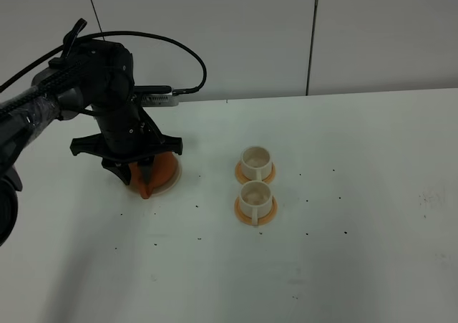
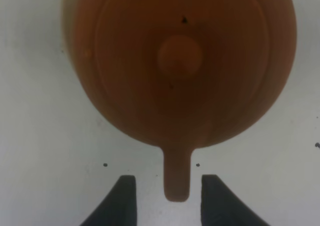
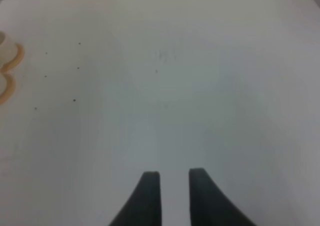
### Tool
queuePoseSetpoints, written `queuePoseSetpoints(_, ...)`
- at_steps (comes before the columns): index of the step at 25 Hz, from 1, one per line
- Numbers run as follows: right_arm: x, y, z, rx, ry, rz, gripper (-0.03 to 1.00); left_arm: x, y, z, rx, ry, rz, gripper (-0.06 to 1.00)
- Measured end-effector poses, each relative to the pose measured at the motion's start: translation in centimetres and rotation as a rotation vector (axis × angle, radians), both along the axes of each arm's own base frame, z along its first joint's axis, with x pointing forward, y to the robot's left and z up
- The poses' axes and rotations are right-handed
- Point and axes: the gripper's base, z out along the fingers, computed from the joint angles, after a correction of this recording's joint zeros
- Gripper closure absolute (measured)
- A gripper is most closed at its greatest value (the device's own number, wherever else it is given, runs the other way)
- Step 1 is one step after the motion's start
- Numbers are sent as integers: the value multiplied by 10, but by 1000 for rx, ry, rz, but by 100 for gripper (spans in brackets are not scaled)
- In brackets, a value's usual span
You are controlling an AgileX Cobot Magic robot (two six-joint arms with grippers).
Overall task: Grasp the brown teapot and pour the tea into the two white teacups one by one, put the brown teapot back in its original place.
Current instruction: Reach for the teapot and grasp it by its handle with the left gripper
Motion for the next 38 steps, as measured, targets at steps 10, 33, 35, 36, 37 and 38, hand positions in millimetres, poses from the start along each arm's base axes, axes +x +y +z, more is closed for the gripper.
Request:
queuePoseSetpoints(10,0,0,0,0,0,0,82,1,-5,-14,-4,30,0,57)
queuePoseSetpoints(33,0,0,0,0,0,0,80,1,-4,0,5,-7,-5,57)
queuePoseSetpoints(35,0,0,0,0,0,0,80,1,-4,-1,4,-5,-5,56)
queuePoseSetpoints(36,0,0,0,0,0,0,80,1,-4,-1,4,-4,-4,56)
queuePoseSetpoints(37,0,0,0,0,0,0,80,1,-4,-1,4,-4,-4,56)
queuePoseSetpoints(38,0,0,0,0,0,0,80,1,-4,-2,4,-3,-4,56)
